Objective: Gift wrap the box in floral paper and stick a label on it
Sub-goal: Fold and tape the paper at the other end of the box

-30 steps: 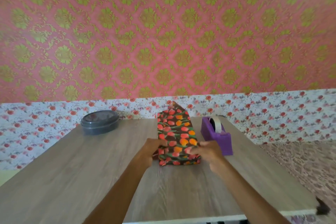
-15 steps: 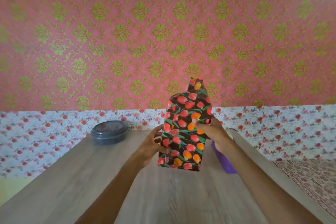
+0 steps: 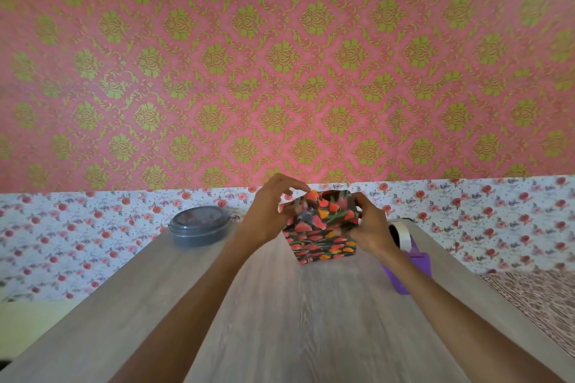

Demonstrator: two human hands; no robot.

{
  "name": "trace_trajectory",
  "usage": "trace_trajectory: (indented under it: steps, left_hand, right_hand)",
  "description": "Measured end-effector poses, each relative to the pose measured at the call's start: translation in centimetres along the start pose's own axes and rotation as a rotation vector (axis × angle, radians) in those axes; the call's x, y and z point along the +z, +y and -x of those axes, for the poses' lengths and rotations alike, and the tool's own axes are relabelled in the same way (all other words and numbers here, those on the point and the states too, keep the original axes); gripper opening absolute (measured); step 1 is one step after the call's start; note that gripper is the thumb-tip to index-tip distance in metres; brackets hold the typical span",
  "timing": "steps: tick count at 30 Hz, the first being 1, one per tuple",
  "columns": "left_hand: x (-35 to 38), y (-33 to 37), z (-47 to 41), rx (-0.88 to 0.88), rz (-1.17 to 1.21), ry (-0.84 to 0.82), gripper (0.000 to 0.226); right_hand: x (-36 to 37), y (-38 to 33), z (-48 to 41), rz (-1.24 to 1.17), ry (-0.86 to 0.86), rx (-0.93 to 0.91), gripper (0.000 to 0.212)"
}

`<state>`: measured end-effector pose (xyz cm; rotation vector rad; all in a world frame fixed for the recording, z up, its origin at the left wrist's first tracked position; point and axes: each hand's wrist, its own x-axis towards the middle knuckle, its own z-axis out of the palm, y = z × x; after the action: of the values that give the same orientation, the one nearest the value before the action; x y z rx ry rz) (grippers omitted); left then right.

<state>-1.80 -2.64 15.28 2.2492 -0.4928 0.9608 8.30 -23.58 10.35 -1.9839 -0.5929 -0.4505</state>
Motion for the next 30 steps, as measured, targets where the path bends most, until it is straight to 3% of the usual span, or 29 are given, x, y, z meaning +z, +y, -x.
trace_trajectory:
  steps: [3,7,9,11,13,19,21,24,28,30]
  left_hand:
    - [0.9,0.1,0.7,-0.021,-0.128,-0.072,0.036]
    - [1.6,1.0,1.3,-0.004,-0.158,-0.036,0.019]
    - [1.8,1.2,1.3,0.015,-0.193,-0.058,0.027]
    - [1.9,1.4,1.2,-0.003,-0.193,-0.110,0.032]
    - [1.8,1.5,1.0,-0.022,-0.193,-0.124,0.020]
    - [1.4,1.3,0.6,-0.104,-0.100,0.000,0.021]
    - [1.4,1.0,0.9,-0.101,-0.126,-0.060,0.013]
    - [2.3,1.2,1.5,-0.111,-0.105,-0.112,0.018]
    - [3.7,1.9,1.9,-0.147,-0.131,-0.102,0.005]
    - [4.3,2.1,2.1,-0.179,-0.159,-0.069,0.010]
  right_hand:
    - [0.0,1.0,0.4,-0.003,0.041,0.010,0.057]
    - [-0.1,1.5,1.3,-0.007,0.083,-0.068,0.055]
    - [-0.2,1.9,1.6,-0.009,0.081,-0.098,0.054]
    - [-0.3,2.3,1.7,-0.027,0.069,-0.116,0.052]
    - [-0.3,2.6,1.7,-0.026,0.046,-0.120,0.049]
    - [-1.0,3.5,2.1,-0.139,0.069,-0.091,0.049]
    - [-1.2,3.8,2.4,-0.125,0.075,-0.103,0.055]
    - [-0.8,4.2,2.4,-0.111,0.062,-0.112,0.052]
    - [-0.3,4.2,2.5,-0.028,0.046,-0.173,0.045]
    - [-0.4,4.5,2.5,-0.015,0.048,-0.189,0.043]
